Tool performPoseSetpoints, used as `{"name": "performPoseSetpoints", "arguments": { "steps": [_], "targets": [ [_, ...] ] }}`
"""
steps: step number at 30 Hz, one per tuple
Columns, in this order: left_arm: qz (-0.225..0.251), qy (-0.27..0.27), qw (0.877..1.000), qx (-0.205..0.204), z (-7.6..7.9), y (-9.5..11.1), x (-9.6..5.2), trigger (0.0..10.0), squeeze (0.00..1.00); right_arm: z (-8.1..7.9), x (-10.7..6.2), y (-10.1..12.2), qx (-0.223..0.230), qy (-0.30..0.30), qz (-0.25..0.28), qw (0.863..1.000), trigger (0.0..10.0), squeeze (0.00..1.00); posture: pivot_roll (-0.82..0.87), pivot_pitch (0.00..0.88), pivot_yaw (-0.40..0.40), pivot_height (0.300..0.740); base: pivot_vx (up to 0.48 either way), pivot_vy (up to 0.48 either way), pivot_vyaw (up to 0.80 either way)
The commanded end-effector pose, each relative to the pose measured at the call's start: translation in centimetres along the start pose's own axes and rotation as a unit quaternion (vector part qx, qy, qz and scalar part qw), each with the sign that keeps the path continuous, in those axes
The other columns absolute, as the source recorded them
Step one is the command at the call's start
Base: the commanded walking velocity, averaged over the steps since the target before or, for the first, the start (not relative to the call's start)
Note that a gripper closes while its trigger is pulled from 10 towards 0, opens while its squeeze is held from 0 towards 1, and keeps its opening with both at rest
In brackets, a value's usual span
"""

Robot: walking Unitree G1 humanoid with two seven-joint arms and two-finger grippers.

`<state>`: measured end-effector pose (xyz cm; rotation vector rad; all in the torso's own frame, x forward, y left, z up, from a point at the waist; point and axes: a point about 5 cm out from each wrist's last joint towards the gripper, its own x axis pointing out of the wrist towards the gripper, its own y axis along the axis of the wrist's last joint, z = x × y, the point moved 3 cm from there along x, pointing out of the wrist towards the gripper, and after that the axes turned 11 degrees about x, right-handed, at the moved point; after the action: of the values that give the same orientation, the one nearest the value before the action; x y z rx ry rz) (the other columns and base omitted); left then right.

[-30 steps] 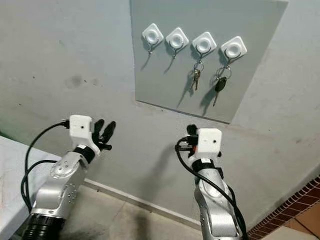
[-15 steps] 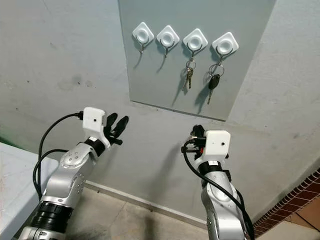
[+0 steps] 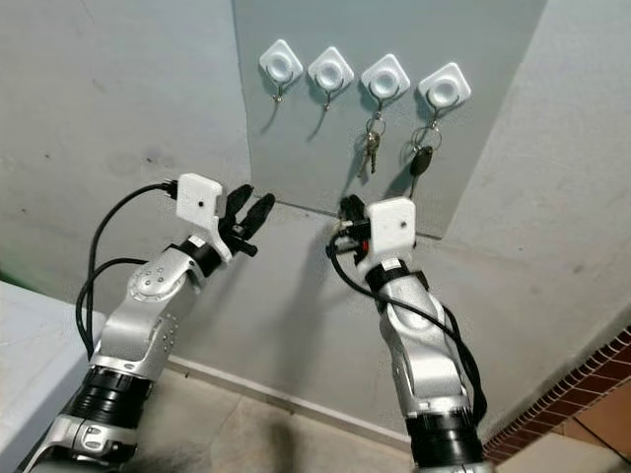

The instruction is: Hang keys on a hook

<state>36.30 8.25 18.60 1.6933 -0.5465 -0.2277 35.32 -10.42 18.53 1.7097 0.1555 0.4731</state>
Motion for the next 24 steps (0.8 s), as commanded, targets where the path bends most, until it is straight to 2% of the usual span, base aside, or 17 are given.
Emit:
{"name": "performPoseSetpoints", "arguments": {
  "steps": [1, 8, 11, 14, 18, 24],
  "targets": [
    [0.007, 0.008, 1.0, 0.009, -0.4, 0.5, -0.2, 10.0, 0.0, -0.7, 0.8, 0.7, -0.001, 0.023, 0.013, 1.0, 10.0, 0.0, 0.09, 0.0, -0.041, 0.74, 0.0, 0.0, 0.0],
    [0.015, 0.019, 1.0, 0.012, -0.9, 1.1, -0.4, 10.0, 0.0, -1.7, 2.7, 3.0, 0.008, 0.048, 0.06, 0.997, 10.0, 0.0, 0.11, 0.0, -0.054, 0.74, 0.0, 0.0, 0.0],
    [0.016, 0.019, 1.0, 0.011, -0.9, 1.1, -0.4, 10.0, 0.0, -1.8, 2.9, 3.2, 0.01, 0.052, 0.064, 0.997, 10.0, 0.0, 0.11, 0.0, -0.054, 0.74, 0.0, 0.0, 0.0],
    [0.022, 0.019, 1.0, 0.013, -0.9, 1.5, -0.3, 10.0, 0.0, -1.8, 3.6, 4.5, 0.017, 0.052, 0.088, 0.995, 10.0, 0.0, 0.11, 0.0, -0.059, 0.74, 0.0, 0.0, 0.0],
    [0.024, 0.017, 0.999, 0.013, -0.9, 1.6, -0.3, 10.0, 0.0, -1.7, 3.8, 4.9, 0.019, 0.051, 0.095, 0.994, 10.0, 0.0, 0.11, 0.0, -0.06, 0.74, 0.0, 0.0, 0.0],
    [0.035, -0.004, 0.999, 0.019, 0.1, 2.2, -0.2, 10.0, 0.0, -1.6, 3.8, 5.9, 0.03, 0.051, 0.118, 0.991, 10.0, 0.0, 0.1, 0.0, -0.059, 0.74, 0.0, 0.0, 0.0]
  ]
}}
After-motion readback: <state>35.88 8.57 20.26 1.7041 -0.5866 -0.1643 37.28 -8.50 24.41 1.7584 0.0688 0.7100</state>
